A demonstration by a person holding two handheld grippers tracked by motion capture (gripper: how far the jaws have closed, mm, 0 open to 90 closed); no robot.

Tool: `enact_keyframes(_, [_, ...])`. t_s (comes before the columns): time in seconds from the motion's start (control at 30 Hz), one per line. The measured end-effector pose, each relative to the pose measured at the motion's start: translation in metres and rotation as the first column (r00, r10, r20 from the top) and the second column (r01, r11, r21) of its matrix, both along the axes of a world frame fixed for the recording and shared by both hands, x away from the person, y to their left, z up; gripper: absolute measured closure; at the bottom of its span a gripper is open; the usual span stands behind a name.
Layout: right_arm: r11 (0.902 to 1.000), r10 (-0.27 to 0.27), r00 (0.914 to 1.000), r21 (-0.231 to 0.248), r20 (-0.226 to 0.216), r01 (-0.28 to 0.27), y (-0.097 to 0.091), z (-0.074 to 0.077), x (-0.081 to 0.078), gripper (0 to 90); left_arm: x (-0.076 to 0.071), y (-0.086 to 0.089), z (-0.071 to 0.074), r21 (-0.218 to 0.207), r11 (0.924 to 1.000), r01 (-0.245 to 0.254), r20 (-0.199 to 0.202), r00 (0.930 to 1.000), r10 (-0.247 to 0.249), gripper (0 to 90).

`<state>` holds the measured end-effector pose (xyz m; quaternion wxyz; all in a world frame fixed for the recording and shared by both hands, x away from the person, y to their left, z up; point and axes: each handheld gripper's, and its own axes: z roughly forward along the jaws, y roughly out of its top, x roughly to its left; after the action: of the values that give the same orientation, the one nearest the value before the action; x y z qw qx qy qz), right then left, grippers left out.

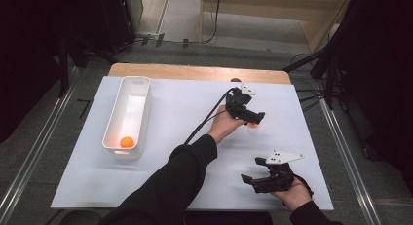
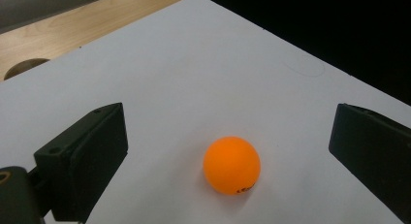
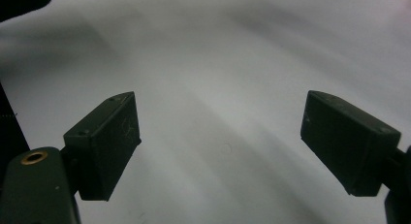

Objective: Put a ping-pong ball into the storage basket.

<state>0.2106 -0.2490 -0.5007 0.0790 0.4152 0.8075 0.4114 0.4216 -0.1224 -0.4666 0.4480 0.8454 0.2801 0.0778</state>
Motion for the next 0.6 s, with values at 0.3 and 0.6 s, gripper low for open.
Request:
enact_keyframes(0.3, [1.0,0.004,1.0,0.0,0.007,-0.004,-0.001,0.0,0.0,12.6,0.003,-0.01,0.0,-0.005,1.0,0.0,0.01,1.0,0.0,1.1])
enact_keyframes(0.6, [1.0,0.006,1.0,0.004,0.001,-0.006,0.0,0.0,0.0,12.6,0.005,-0.014,-0.005,-0.006,1.0,0.003,-0.007,1.0,-0.003,1.1])
